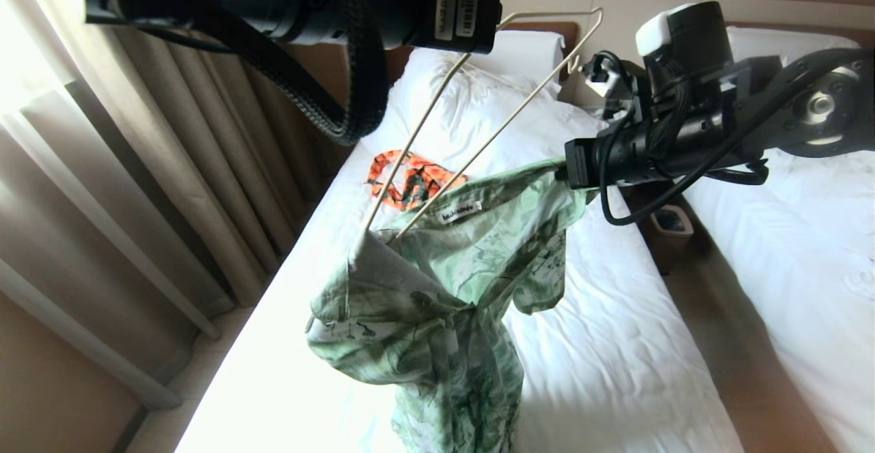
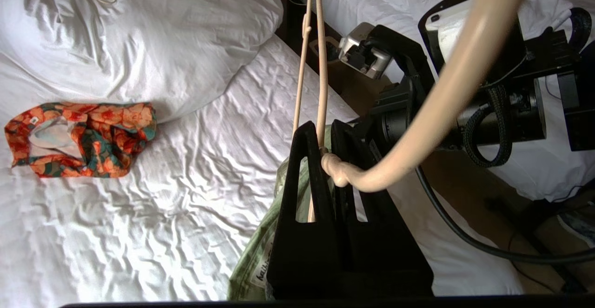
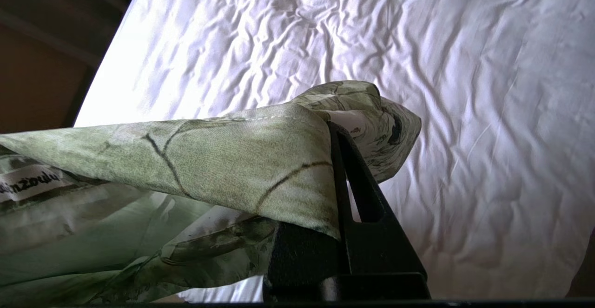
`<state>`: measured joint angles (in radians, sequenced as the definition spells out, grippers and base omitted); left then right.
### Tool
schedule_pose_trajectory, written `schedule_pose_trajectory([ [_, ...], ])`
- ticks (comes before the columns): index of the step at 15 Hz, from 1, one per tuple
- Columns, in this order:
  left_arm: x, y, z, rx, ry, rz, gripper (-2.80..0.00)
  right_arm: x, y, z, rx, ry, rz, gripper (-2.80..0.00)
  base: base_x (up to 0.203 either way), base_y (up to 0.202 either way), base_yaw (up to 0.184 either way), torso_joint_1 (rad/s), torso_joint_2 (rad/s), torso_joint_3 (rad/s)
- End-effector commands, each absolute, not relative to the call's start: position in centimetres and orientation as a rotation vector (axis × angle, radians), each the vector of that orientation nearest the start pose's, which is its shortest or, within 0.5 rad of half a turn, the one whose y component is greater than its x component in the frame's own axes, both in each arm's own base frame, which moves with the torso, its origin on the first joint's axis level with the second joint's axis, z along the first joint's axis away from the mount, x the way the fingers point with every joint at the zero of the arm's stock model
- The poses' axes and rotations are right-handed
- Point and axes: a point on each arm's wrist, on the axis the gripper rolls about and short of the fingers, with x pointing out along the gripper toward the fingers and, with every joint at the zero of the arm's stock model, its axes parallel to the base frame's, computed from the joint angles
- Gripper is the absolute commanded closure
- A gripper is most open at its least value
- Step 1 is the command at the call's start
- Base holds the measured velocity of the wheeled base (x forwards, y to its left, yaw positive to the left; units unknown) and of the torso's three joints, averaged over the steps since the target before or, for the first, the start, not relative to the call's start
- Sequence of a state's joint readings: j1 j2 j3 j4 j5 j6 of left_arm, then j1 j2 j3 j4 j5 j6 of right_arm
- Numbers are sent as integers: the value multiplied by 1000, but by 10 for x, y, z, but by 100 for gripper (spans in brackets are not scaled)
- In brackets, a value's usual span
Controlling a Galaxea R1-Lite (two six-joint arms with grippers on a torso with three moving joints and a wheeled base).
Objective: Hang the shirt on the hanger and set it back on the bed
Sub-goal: Take the clothes hanger out of the clothes
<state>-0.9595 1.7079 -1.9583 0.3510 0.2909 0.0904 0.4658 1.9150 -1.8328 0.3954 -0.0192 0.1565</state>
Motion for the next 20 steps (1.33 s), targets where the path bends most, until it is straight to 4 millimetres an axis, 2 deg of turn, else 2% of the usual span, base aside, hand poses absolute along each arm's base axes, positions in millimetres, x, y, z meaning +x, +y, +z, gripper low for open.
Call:
schedule_pose_trajectory([
  [1, 187, -245, 399, 131, 33, -644, 0, 338, 174, 284, 37, 532, 378, 0, 0, 0, 0, 0, 0, 0],
  [4, 199, -250, 396, 118, 5, -599, 0, 348, 178, 266, 23, 581, 368, 0, 0, 0, 0, 0, 0, 0],
  [7, 207, -243, 409, 51, -92, -564, 0, 359, 188, 247, 15, 594, 373, 0, 0, 0, 0, 0, 0, 0],
  [9, 214, -242, 409, 39, -114, -545, 0, 352, 211, 231, -16, 603, 413, 0, 0, 0, 0, 0, 0, 0],
  [11, 224, -239, 406, 45, -104, -517, 0, 345, 225, 227, -45, 588, 453, 0, 0, 0, 0, 0, 0, 0],
  [15, 237, -227, 416, -17, -199, -424, 0, 343, 231, 217, -90, 609, 468, 0, 0, 0, 0, 0, 0, 0],
  [18, 241, -223, 413, -17, -186, -359, 0, 346, 235, 190, -162, 665, 409, 0, 0, 0, 0, 0, 0, 0],
  [20, 244, -222, 409, -14, -175, -346, 0, 346, 233, 191, -155, 662, 400, 0, 0, 0, 0, 0, 0, 0],
])
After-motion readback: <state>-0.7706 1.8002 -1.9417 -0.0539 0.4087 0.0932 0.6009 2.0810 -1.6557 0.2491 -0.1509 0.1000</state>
